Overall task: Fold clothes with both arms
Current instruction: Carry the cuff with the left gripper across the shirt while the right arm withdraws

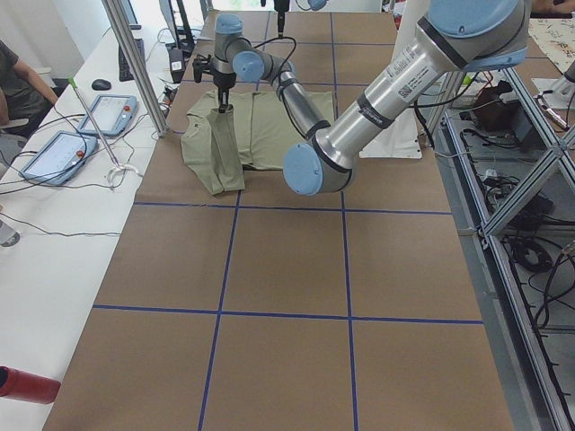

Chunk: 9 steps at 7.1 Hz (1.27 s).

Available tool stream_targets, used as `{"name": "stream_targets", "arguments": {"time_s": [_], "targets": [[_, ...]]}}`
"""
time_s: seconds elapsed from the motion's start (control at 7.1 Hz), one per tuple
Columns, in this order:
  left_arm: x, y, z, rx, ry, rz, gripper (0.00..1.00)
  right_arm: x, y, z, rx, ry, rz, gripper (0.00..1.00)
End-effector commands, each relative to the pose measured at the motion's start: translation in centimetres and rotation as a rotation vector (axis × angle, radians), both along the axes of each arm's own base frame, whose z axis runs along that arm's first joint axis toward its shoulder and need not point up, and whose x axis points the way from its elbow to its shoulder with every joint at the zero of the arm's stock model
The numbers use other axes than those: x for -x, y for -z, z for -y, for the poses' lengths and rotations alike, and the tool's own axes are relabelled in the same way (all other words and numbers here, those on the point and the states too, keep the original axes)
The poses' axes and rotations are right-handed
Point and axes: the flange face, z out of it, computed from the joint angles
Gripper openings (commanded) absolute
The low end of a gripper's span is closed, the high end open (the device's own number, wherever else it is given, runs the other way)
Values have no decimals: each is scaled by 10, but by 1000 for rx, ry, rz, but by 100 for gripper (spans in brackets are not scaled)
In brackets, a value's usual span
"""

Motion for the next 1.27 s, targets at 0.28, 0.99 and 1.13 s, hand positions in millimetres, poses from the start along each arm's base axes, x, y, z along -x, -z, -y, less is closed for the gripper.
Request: {"name": "stream_targets", "arguments": {"time_s": [0.28, 0.99, 1.13], "targets": [[-144, 122, -60, 11, -77, -162, 0, -34, -23, -1, 9, -5, 1, 100], [-267, 65, -109, 15, -30, -147, 0, -30, -24, 12, 9, -10, -1, 100], [-298, 78, -151, 55, 13, -171, 0, -29, -26, 14, 12, -6, 4, 100]]}}
